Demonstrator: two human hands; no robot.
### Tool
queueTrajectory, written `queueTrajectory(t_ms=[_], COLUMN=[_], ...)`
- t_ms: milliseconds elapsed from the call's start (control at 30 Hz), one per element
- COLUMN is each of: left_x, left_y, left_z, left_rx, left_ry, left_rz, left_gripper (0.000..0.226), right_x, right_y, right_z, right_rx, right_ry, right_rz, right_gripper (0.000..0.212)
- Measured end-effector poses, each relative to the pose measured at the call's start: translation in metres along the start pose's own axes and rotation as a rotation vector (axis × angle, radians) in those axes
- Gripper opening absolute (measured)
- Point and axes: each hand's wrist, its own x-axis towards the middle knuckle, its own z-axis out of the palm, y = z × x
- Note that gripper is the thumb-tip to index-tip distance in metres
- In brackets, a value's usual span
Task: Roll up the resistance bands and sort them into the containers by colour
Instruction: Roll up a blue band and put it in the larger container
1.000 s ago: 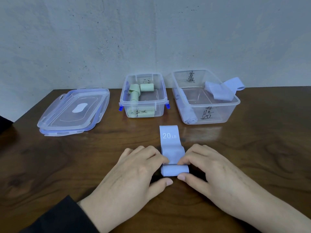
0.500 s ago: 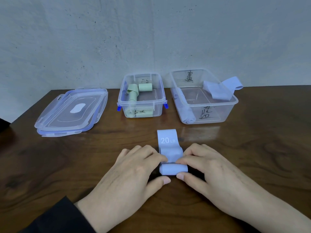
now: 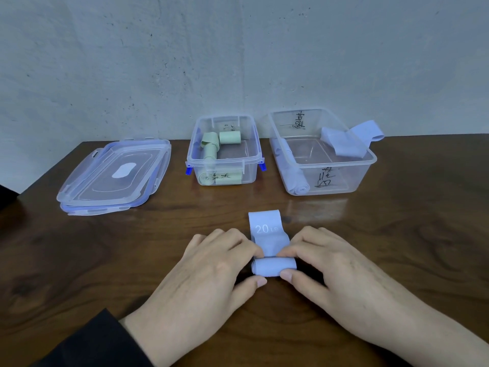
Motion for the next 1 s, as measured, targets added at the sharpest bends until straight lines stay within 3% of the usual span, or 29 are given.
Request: queueTrajectory(t_ms=[267, 500, 700, 1000], left_x=[0.0001, -0.0004, -0.0001, 0.0004], left_y=[0.0007, -0.0005, -0.0001, 0.0006], left_z=[0.001, 0.002, 0.0013, 0.0006], left_rx=[-0.005, 0.0, -0.015, -0.006], left_ry=[0.006, 0.006, 0.016, 0.025], left_rz=[-0.008, -0.015, -0.028, -0.034], left_gripper=[0.032, 0.027, 0.033, 0.035], right_x=[0.0007, 0.0011, 0.0008, 0.0016], right_y=[-0.0002, 0.0004, -0.0002, 0.0], right_z=[-0.0011, -0.0003, 0.0, -0.0011], right_rx=[0.004, 0.016, 0.021, 0.013], right_ry=[-0.007, -0.002, 0.013, -0.008], right_rz=[0.0, 0.011, 0.006, 0.025], right_gripper=[0.015, 0.027, 0.017, 0.026])
